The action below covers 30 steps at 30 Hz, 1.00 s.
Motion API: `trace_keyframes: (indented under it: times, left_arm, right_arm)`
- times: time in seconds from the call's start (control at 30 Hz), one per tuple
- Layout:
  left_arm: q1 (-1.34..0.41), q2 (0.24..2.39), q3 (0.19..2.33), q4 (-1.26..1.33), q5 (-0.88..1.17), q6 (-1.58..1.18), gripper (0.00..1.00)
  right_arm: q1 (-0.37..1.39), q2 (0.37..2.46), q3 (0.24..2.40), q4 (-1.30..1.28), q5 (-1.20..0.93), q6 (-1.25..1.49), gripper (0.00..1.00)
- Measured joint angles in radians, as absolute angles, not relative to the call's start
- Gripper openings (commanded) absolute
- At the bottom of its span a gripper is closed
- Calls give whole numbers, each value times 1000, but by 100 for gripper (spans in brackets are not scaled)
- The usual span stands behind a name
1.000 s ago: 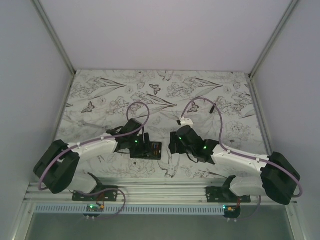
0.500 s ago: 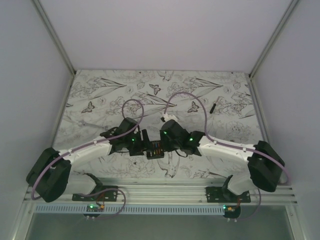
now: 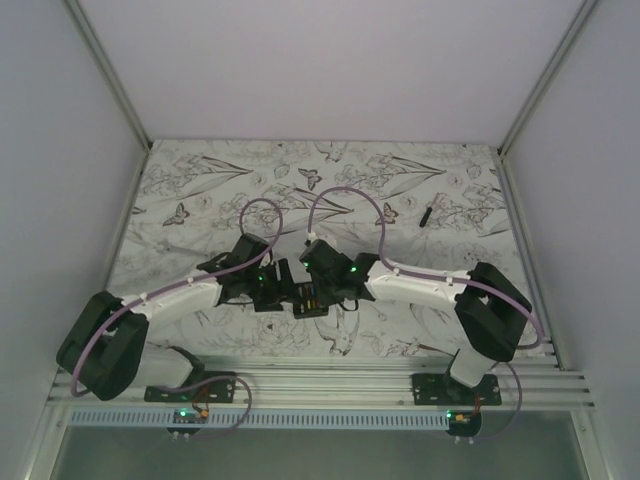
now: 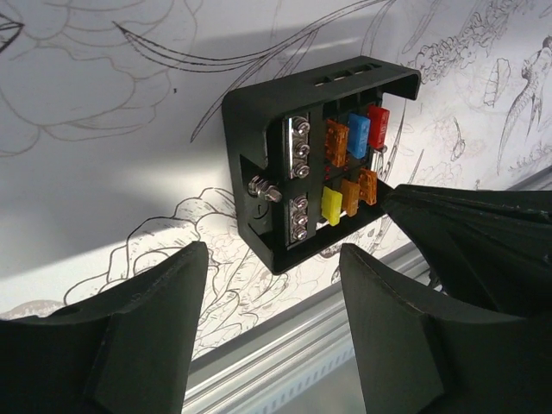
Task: Snap on the fuse box
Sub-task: Install the fuse at the fuse box base.
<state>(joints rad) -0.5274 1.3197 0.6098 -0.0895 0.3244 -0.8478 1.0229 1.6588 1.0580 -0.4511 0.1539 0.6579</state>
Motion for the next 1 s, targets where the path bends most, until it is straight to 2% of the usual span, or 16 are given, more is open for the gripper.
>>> trace_keyframes:
  times: [0.37, 0.53, 1.0]
  left_arm:
    - [-527, 1407, 609, -21, 402, -844, 50]
    - [-524, 1413, 606, -3, 419, -844, 43]
    - [-524, 1421, 590, 22, 422, -845, 36]
  right_arm:
    - [1032, 1705, 1105, -494, 144, 686, 5]
    - [1032, 1720, 1127, -520, 143, 697, 0]
    - [1033, 1736, 1128, -552, 133, 746, 0]
